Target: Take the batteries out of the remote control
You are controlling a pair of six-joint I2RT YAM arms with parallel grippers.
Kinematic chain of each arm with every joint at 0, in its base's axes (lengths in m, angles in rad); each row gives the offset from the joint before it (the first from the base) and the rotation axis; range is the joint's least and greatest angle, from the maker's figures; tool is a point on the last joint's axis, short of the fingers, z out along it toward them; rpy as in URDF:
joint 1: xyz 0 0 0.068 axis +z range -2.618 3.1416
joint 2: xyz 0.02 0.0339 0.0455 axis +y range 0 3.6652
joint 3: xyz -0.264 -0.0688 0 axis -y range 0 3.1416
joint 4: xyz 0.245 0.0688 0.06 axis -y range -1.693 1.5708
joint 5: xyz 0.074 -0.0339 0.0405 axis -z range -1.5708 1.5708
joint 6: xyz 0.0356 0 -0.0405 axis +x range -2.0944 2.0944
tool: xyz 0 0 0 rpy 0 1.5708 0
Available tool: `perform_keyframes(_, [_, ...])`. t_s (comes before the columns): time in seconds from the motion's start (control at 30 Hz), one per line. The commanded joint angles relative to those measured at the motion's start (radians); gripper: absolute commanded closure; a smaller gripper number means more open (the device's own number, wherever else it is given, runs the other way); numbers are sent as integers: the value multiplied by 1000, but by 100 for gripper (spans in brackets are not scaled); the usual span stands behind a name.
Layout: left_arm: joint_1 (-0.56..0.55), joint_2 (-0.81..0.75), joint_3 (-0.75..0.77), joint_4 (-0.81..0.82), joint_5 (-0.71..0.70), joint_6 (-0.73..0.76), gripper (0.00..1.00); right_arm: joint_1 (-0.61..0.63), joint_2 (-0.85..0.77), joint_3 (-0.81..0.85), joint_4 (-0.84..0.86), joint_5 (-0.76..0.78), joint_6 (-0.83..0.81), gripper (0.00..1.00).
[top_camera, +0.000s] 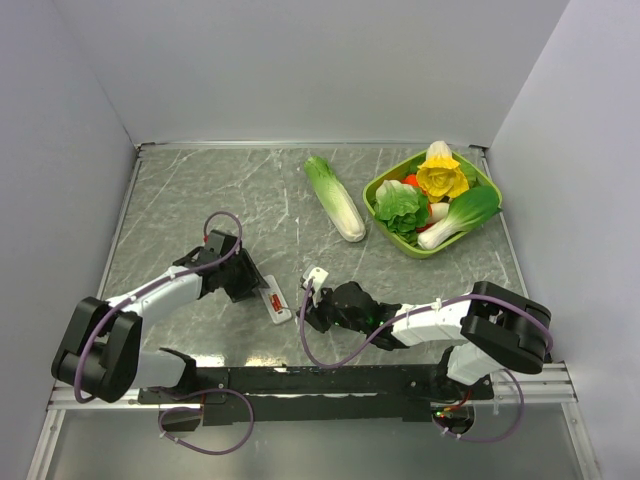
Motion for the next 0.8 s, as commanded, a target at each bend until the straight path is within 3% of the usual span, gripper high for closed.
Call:
perform_keyframes(0.0, [5, -8, 48, -34, -61, 19, 48, 6, -18, 16, 13, -39, -3, 100])
perform_keyframes(0.77, [7, 20, -16, 25, -34, 8, 59, 8, -19, 40, 36, -68, -33, 100])
